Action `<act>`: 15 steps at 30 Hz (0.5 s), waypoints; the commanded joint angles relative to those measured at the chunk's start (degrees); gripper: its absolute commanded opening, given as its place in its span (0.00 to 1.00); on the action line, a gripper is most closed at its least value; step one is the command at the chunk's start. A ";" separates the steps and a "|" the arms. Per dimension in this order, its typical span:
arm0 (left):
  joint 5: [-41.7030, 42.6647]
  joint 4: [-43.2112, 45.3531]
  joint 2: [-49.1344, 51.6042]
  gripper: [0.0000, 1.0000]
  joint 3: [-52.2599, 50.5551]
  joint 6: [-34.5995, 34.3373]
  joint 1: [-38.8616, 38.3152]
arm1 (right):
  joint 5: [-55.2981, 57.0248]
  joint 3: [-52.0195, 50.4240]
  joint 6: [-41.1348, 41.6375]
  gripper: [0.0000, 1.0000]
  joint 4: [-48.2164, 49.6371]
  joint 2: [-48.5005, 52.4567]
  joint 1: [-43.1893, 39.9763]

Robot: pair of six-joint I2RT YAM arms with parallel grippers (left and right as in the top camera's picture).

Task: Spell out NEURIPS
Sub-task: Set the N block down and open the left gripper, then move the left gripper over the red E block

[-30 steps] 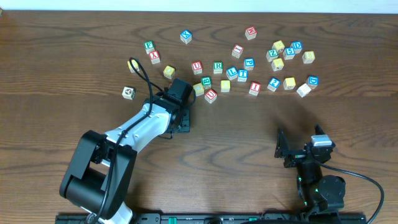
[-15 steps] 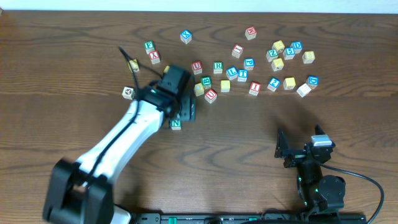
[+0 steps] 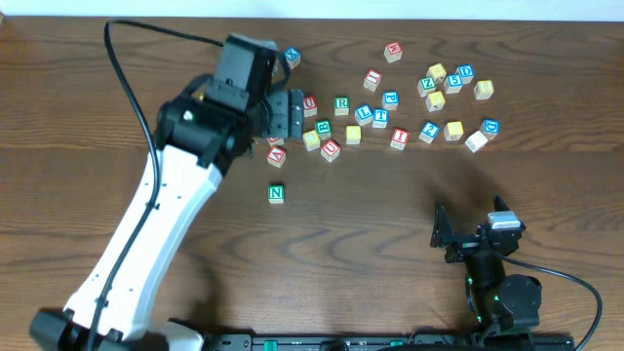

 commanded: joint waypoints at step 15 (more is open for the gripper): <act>-0.76 -4.24 30.14 0.98 16.44 -17.18 3.93 | -0.13 -0.07 0.52 0.99 -0.26 -0.28 0.31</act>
